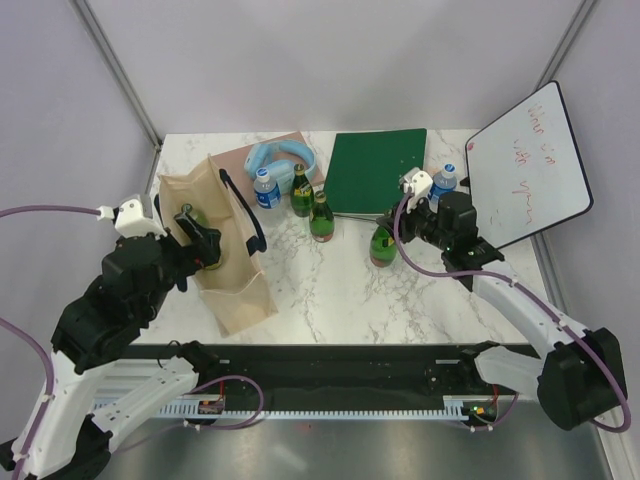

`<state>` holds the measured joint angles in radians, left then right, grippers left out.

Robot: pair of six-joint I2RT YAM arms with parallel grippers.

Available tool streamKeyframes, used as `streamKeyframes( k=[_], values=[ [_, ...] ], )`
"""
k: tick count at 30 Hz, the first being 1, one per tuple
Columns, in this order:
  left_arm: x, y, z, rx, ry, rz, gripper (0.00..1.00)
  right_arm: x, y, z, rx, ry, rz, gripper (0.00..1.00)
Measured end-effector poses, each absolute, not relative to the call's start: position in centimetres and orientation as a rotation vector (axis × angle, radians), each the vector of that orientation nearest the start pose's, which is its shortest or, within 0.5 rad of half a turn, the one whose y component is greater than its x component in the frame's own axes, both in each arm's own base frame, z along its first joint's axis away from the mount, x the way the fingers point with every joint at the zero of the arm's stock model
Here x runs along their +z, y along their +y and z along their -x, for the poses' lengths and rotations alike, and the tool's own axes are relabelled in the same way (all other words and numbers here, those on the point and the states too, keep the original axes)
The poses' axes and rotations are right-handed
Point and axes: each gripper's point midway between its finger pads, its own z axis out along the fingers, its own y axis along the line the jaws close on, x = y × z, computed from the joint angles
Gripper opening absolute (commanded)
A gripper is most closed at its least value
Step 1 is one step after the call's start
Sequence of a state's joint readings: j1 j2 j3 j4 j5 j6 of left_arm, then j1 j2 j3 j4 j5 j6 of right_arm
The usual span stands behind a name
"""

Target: Take the beverage out of the canvas bag

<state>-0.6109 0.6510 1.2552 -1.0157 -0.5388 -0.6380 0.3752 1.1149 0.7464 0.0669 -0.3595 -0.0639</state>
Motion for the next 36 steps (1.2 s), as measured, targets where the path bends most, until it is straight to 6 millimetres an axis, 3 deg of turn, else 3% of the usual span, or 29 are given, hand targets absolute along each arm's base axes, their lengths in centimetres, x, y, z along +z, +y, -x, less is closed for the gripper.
streamKeyframes(
  k=[5, 11, 15, 26, 29, 32, 33, 36],
  values=[
    [33.3, -5.0, -18.7, -0.315, 1.908, 0.359, 0.99, 20.8, 20.1, -34.2, 0.571, 1.722, 0.640, 0.00],
    [33.0, -5.2, -18.7, -0.321, 1.917, 0.352, 0.99, 18.9, 21.1, -35.8, 0.582, 1.730, 0.646, 0.00],
    [32.9, -5.5, -18.6, -0.332, 1.925, 0.342, 0.99, 17.5, 22.0, -36.3, 0.591, 1.744, 0.669, 0.00],
    [32.6, -5.9, -18.9, -0.328, 1.946, 0.333, 0.99, 17.6, 25.5, -36.9, 0.597, 1.671, 0.776, 0.00],
    [32.5, -6.0, -19.0, -0.326, 1.950, 0.331, 0.99, 17.4, 25.9, -37.1, 0.589, 1.657, 0.795, 0.08],
    [32.4, -6.1, -19.1, -0.326, 1.956, 0.328, 0.99, 17.5, 26.1, -37.6, 0.573, 1.634, 0.805, 0.28],
    [32.4, -6.2, -19.1, -0.327, 1.957, 0.327, 0.99, 17.5, 26.1, -37.8, 0.567, 1.628, 0.806, 0.40],
    [32.2, -6.5, -19.2, -0.334, 1.969, 0.318, 0.99, 17.5, 26.1, -38.0, 0.553, 1.614, 0.814, 0.57]
  ],
)
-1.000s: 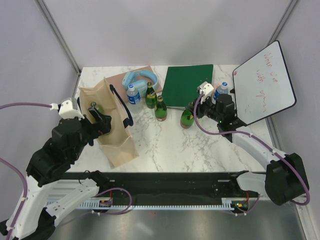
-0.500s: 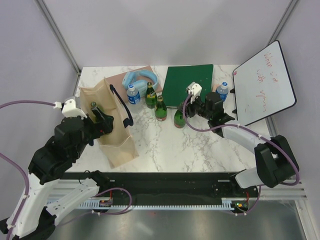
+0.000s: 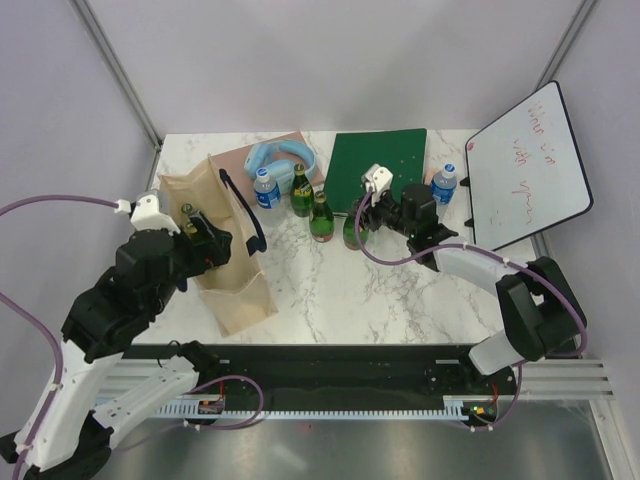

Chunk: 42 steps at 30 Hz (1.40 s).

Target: Take the beverage out of the canvas bag

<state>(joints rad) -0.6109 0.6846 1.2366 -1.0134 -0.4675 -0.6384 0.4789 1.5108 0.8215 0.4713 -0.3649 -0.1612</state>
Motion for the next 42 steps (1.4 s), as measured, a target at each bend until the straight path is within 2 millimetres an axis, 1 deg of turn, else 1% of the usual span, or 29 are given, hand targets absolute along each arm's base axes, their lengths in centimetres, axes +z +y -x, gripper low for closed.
streamKeyframes(
  k=[2, 3, 4, 5, 7, 8, 9, 11, 16, 18, 20, 22, 24, 27, 31, 35, 38, 39, 41, 42],
  values=[
    [32.2, -6.6, -19.3, -0.332, 1.974, 0.316, 0.99, 18.3, 26.1, -38.3, 0.541, 1.578, 0.814, 0.65],
    [32.1, -6.7, -19.4, -0.333, 1.976, 0.315, 0.99, 18.8, 26.2, -38.4, 0.536, 1.556, 0.811, 0.71],
    [32.1, -6.8, -19.5, -0.333, 1.978, 0.313, 0.99, 19.3, 26.2, -38.6, 0.532, 1.541, 0.809, 0.74],
    [32.1, -7.0, -19.6, -0.334, 1.981, 0.310, 0.99, 19.8, 26.2, -38.6, 0.529, 1.527, 0.806, 0.80],
    [32.0, -7.2, -19.9, -0.330, 1.989, 0.299, 0.99, 20.7, 26.1, -38.5, 0.526, 1.506, 0.801, 0.87],
    [31.8, -7.5, -20.1, -0.329, 2.002, 0.287, 0.99, 21.2, 26.1, -38.4, 0.527, 1.498, 0.796, 0.95],
    [31.6, -7.7, -20.3, -0.326, 2.011, 0.277, 0.99, 21.8, 26.0, -38.3, 0.527, 1.492, 0.793, 0.98],
    [31.4, -8.2, -20.7, -0.314, 2.032, 0.259, 0.99, 23.0, 26.0, -38.1, 0.529, 1.491, 0.791, 0.98],
    [30.5, -9.0, -21.5, -0.283, 2.092, 0.226, 1.00, 27.5, 25.4, -37.1, 0.548, 1.476, 0.801, 0.98],
    [30.0, -9.1, -21.7, -0.260, 2.118, 0.220, 1.00, 29.2, 24.8, -36.2, 0.567, 1.471, 0.805, 0.98],
    [29.6, -9.1, -22.0, -0.240, 2.138, 0.222, 1.00, 30.0, 24.2, -35.0, 0.588, 1.482, 0.815, 0.98],
    [29.1, -8.8, -22.4, -0.211, 2.158, 0.238, 1.00, 30.1, 23.8, -33.8, 0.608, 1.506, 0.828, 0.98],
    [28.6, -7.9, -23.1, -0.177, 2.176, 0.279, 0.99, 29.6, 23.6, -32.8, 0.627, 1.541, 0.843, 0.98],
    [27.7, -5.7, -24.3, -0.128, 2.204, 0.377, 0.99, 28.6, 23.2, -31.8, 0.649, 1.593, 0.859, 0.98],
    [26.6, -2.9, -25.8, -0.067, 2.233, 0.493, 0.97, 28.0, 22.7, -30.9, 0.666, 1.632, 0.860, 0.98],
    [25.6, -1.2, -27.1, -0.051, 2.270, 0.559, 0.90, 27.8, 22.4, -30.3, 0.677, 1.649, 0.848, 0.98],
    [24.2, -0.2, -28.1, -0.036, 2.320, 0.592, 0.84, 27.5, 22.3, -30.0, 0.683, 1.662, 0.841, 0.98],
    [23.6, 0.1, -28.5, -0.026, 2.336, 0.601, 0.79, 27.4, 22.2, -29.9, 0.684, 1.667, 0.840, 0.98],
    [22.6, 0.5, -29.1, -0.015, 2.370, 0.609, 0.77, 27.0, 22.1, -29.7, 0.688, 1.678, 0.835, 0.98],
    [22.3, 0.7, -29.2, -0.011, 2.379, 0.615, 0.73, 26.8, 22.0, -29.7, 0.688, 1.683, 0.832, 0.98]
  ],
)
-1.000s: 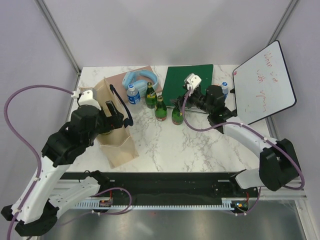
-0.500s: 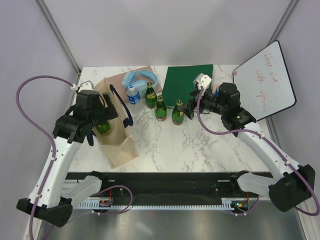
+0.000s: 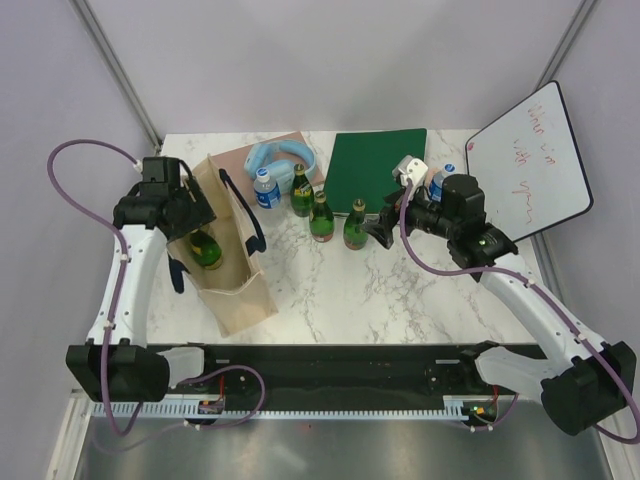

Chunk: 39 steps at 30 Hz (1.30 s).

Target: Take the beverage out of the canvas bag

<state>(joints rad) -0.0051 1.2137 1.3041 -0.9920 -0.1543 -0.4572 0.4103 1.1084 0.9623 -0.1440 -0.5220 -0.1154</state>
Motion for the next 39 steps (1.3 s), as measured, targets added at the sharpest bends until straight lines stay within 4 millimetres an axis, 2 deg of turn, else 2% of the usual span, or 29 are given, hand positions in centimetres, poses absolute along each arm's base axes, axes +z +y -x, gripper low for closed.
streamKeyframes(
  k=[9, 17, 28, 31, 32, 35, 39],
  values=[
    [20.6, 3.6, -30.3, 0.062, 2.413, 0.659, 0.62, 25.6, 21.6, -29.6, 0.697, 1.722, 0.810, 0.98],
    [18.5, 3.4, -31.1, 0.042, 2.471, 0.636, 0.54, 25.4, 21.4, -29.7, 0.695, 1.734, 0.795, 0.98],
    [17.5, 3.3, -31.2, 0.044, 2.499, 0.610, 0.38, 25.4, 21.2, -29.9, 0.696, 1.740, 0.782, 0.98],
    [17.5, 3.3, -31.2, 0.045, 2.501, 0.598, 0.26, 25.4, 21.1, -29.9, 0.697, 1.742, 0.777, 0.98],
    [17.5, 3.3, -31.2, 0.046, 2.501, 0.593, 0.15, 25.4, 21.1, -29.9, 0.697, 1.743, 0.775, 0.98],
    [17.5, 3.3, -31.2, 0.043, 2.507, 0.567, 0.03, 25.4, 21.1, -29.9, 0.699, 1.744, 0.773, 0.98],
    [17.7, 3.2, -31.1, 0.043, 2.514, 0.520, 0.02, 25.4, 21.1, -29.8, 0.704, 1.745, 0.773, 0.98]
  ],
)
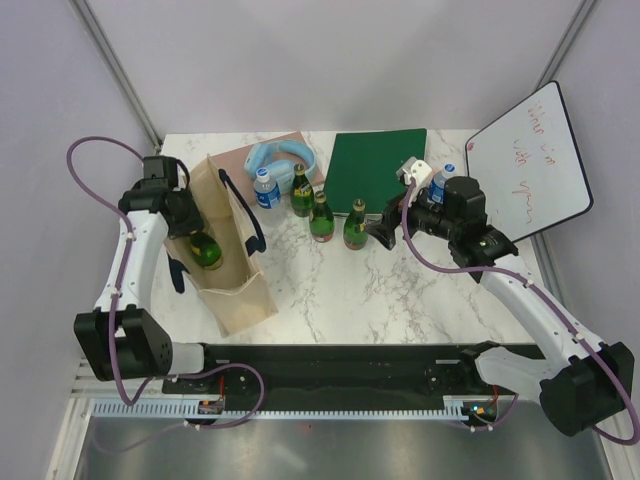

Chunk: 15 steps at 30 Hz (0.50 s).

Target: Take the beverage out of the canvas bag

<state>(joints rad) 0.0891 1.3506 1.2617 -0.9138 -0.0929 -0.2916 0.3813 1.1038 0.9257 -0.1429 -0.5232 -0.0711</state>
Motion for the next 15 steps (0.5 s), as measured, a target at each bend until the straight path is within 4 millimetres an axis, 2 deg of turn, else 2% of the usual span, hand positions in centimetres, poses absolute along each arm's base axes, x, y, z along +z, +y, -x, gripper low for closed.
streamKeyframes(
  k=[4, 12, 15],
  values=[
    [18.7, 3.1, -30.5, 0.040, 2.507, 0.446, 0.02, 25.4, 21.3, -29.7, 0.721, 1.746, 0.772, 0.98],
    [25.3, 2.3, -29.0, -0.015, 2.319, 0.319, 0.02, 26.6, 22.3, -29.1, 0.804, 1.722, 0.792, 0.98],
    [26.8, 1.6, -28.5, -0.058, 2.272, 0.288, 0.02, 27.7, 23.0, -28.8, 0.860, 1.698, 0.816, 0.98]
  ],
)
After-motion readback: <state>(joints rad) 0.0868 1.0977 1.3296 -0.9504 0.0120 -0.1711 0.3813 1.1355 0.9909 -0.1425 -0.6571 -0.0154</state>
